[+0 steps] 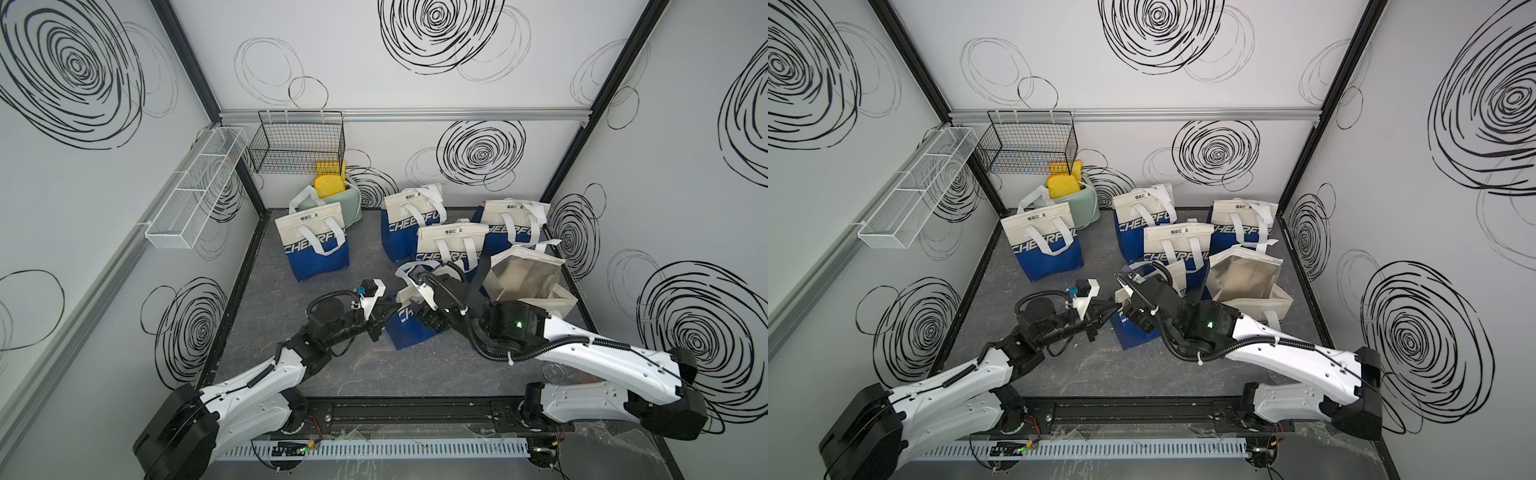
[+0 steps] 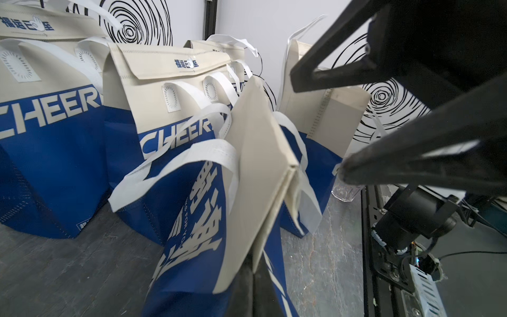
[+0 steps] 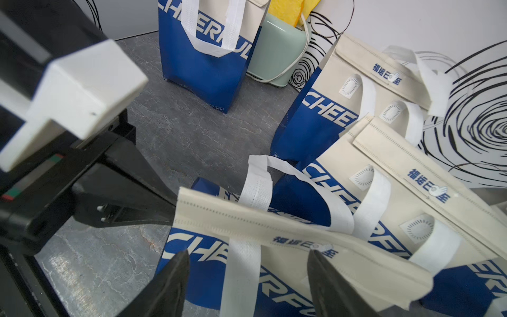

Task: Open the takeout bag
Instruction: Open the takeout bag at the center of the board.

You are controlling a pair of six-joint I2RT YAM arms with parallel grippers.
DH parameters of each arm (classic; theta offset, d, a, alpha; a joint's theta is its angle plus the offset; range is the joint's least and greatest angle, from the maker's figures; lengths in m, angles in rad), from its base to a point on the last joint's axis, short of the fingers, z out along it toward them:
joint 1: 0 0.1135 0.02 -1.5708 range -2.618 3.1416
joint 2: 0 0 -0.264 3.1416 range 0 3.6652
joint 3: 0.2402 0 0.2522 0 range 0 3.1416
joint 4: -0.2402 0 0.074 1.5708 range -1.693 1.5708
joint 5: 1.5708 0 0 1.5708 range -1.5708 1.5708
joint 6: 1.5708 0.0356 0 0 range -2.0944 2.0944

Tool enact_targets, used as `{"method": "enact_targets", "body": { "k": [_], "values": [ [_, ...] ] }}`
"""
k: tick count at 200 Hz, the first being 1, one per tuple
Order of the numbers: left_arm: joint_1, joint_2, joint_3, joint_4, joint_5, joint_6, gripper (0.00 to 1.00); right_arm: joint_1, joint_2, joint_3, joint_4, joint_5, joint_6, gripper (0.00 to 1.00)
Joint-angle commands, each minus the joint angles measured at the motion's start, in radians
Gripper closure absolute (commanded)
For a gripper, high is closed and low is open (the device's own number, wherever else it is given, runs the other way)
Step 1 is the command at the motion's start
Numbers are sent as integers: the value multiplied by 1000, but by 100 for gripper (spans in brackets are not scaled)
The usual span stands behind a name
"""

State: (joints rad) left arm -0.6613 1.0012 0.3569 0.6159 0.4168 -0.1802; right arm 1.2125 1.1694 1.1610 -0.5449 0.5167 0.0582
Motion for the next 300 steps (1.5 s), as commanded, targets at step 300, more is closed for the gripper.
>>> {"method": "enact_targets", "body": {
  "k": [300],
  "values": [
    [-89, -98, 54, -20, -40, 23, 100, 174, 154, -11, 239, 618, -92, 35]
  ]
}}
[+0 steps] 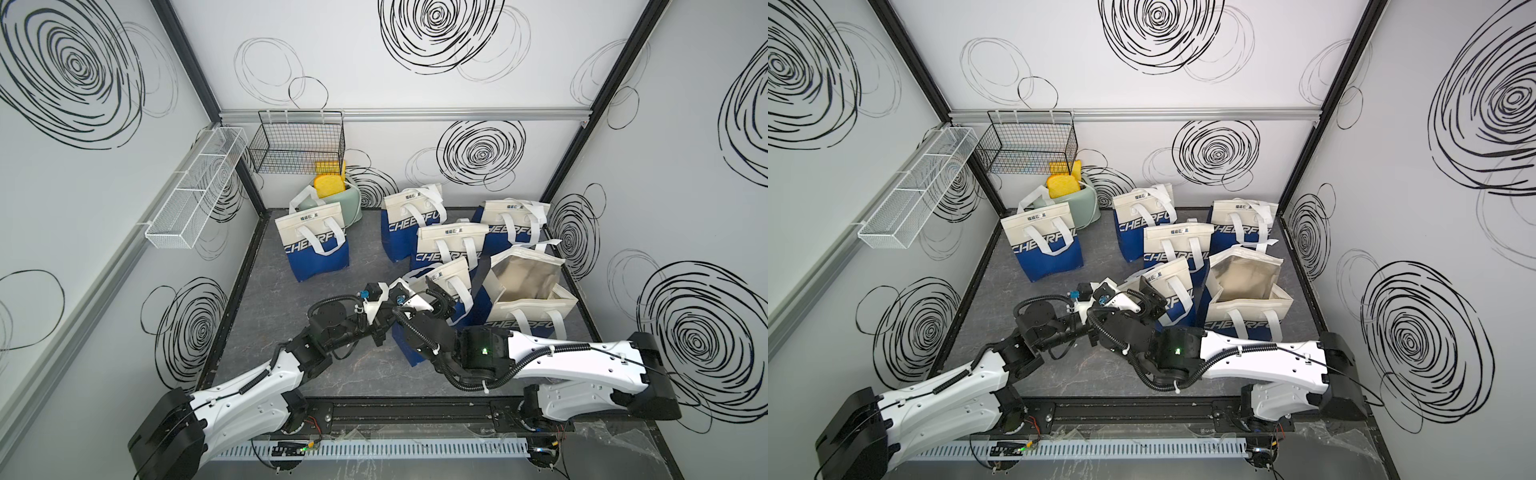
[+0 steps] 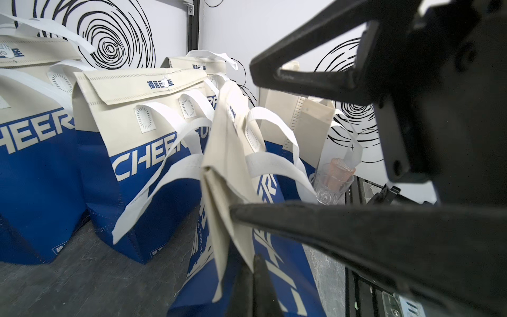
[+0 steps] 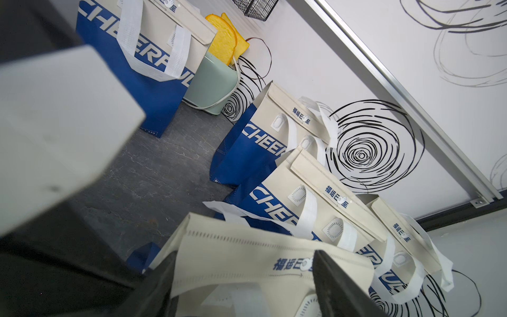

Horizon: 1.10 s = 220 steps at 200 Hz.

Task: Open the takeout bag
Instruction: Open the takeout bag at the center of the board.

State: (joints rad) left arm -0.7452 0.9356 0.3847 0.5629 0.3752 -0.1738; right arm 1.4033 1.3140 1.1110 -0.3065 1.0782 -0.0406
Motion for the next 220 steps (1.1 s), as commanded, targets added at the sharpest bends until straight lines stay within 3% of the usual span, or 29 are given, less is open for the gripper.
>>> {"method": "enact_targets", "body": {
  "k": [1, 19, 40, 142, 220],
  "values": [
    [-5, -33, 26, 32, 1, 16, 100, -18, 10, 40, -1, 57, 8, 37],
    [-6, -45, 26, 6, -3, 22, 100, -35, 13, 52, -30, 65, 27, 62],
    [-6, -54, 28, -27, -12, 32, 100, -51, 2, 72, -58, 59, 36, 100],
    [-5, -12, 38, -198, -54, 99, 100, -196, -17, 362, -334, -260, 91, 100],
    [2, 29, 19, -322, -85, 153, 100, -337, 27, 487, -402, -382, -41, 100]
  ]
}}
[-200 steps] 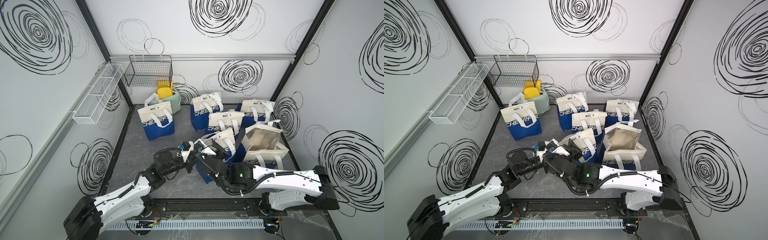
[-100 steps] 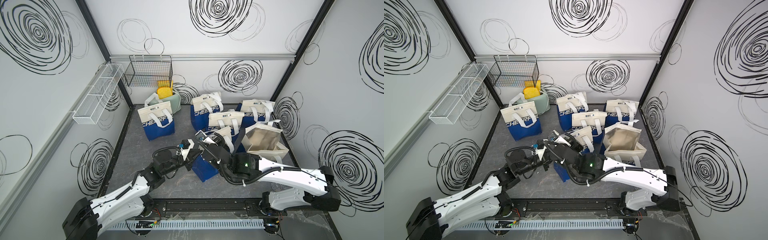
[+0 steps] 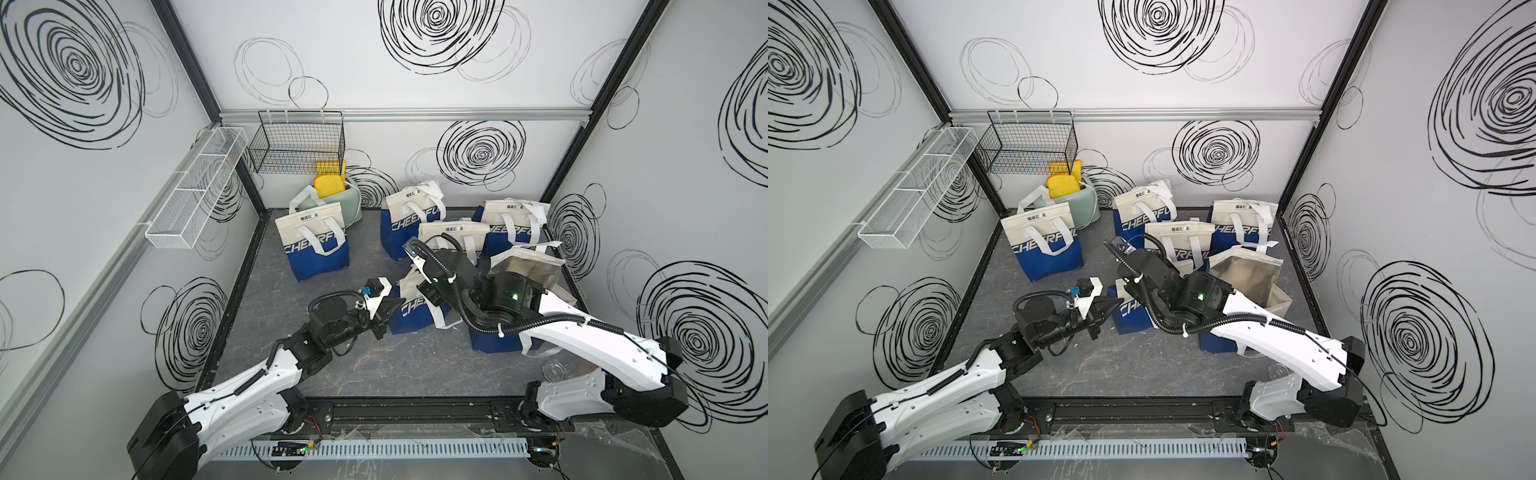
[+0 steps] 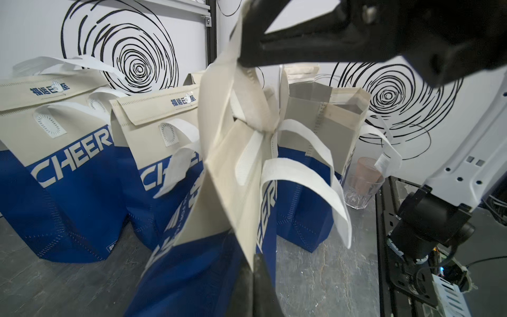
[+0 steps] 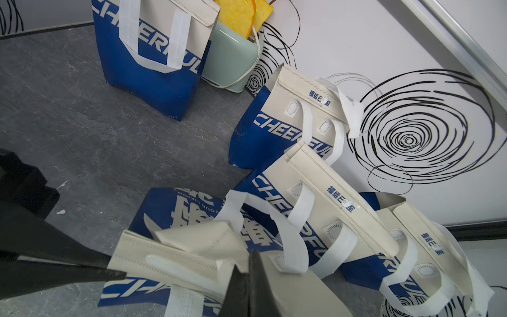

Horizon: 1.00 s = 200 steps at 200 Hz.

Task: Open the takeout bag
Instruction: Open the takeout bag at the center of the board.

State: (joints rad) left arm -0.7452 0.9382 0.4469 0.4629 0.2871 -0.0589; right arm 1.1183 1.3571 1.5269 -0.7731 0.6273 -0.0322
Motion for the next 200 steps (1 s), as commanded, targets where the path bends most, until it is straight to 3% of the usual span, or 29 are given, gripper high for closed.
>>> {"method": "enact_targets", "body": {
  "k": [1, 34, 46, 60, 81, 135, 172, 200],
  "values": [
    [1, 26, -44, -222, 3, 38, 100, -52, -15, 72, 65, 68, -50, 100],
    [3, -11, -57, -210, -15, 28, 100, -54, 2, 68, 60, -2, -43, 100],
    [7, -28, -56, -205, -20, 21, 100, -54, -2, 50, 58, -36, -20, 89],
    [13, -43, -50, -199, -20, 9, 100, -48, -25, 3, 74, -72, 16, 69],
    [20, -60, -34, -202, -14, -17, 100, -30, -86, -94, 121, -103, 56, 51],
    [31, -64, 13, -242, 9, -35, 100, -20, -206, -282, 218, -170, 90, 47],
    [46, -67, 37, -262, 30, -35, 100, -1, -262, -399, 296, -193, 27, 33],
    [57, -73, 49, -278, 40, -28, 100, 39, -250, -427, 326, -158, -7, 30]
  ]
}}
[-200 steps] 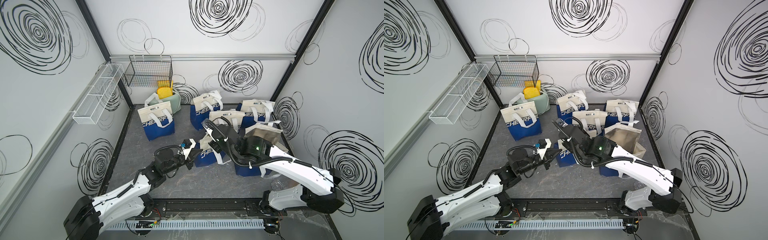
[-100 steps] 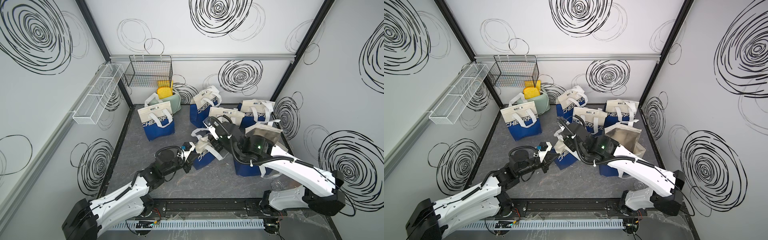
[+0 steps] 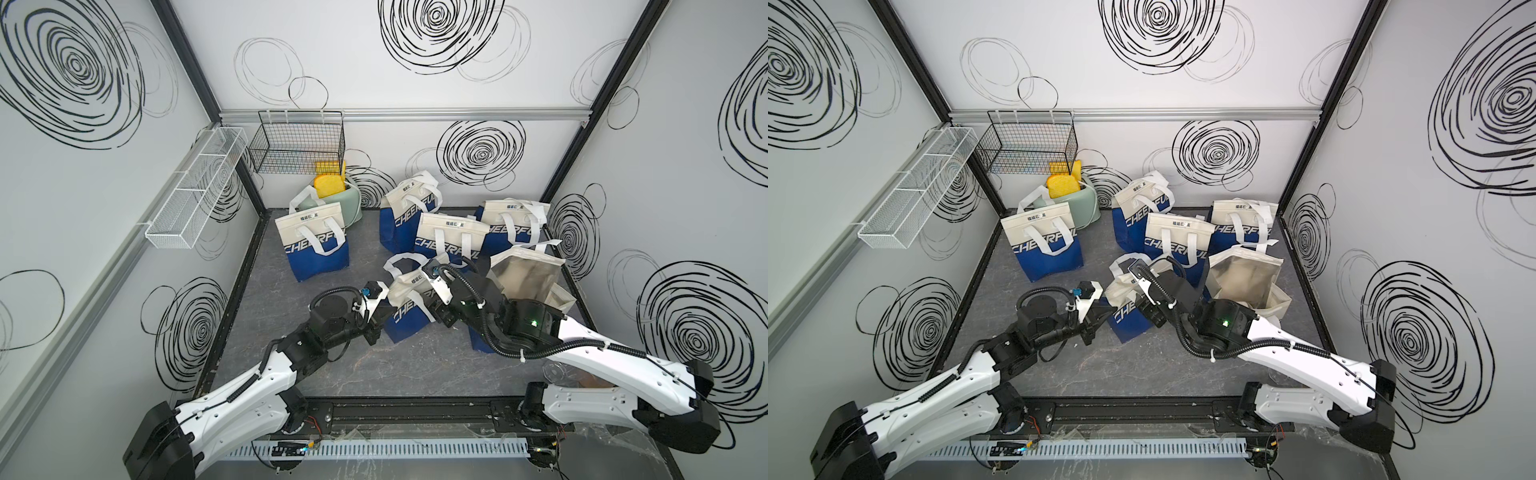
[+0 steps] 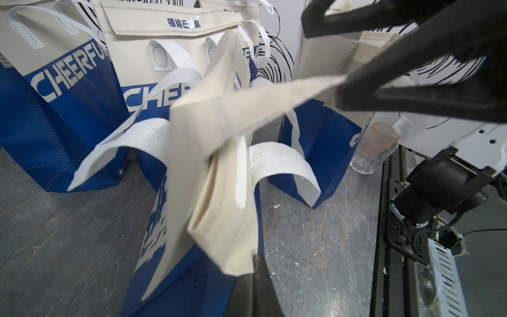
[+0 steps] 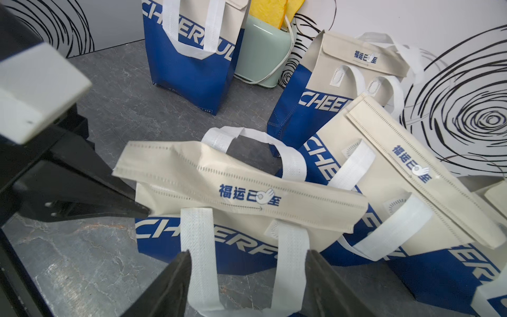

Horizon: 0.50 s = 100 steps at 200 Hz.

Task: Open the takeout bag
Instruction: Open the takeout bag at the center of the board.

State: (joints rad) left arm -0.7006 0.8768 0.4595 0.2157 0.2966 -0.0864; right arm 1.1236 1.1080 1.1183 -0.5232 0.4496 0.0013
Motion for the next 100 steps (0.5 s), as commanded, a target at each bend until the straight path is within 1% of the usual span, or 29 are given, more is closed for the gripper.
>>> {"method": "enact_targets", "body": {
  "k": [1, 23, 43, 75, 100],
  "values": [
    [13, -11, 36, -31, 31, -1, 100, 35, -1, -19, 77, 21, -42, 30],
    [19, -19, 37, -39, 39, 4, 100, 53, 21, -16, 116, 73, -60, 29],
    [21, -29, 36, -48, 43, 9, 100, 52, 64, 11, 110, 118, -77, 29],
    [24, -45, 33, -55, 44, 9, 100, 53, 114, 42, 118, 119, -89, 28],
    [26, -56, 36, -63, 49, 10, 100, 54, 134, 54, 121, 154, -90, 29]
  ]
}}
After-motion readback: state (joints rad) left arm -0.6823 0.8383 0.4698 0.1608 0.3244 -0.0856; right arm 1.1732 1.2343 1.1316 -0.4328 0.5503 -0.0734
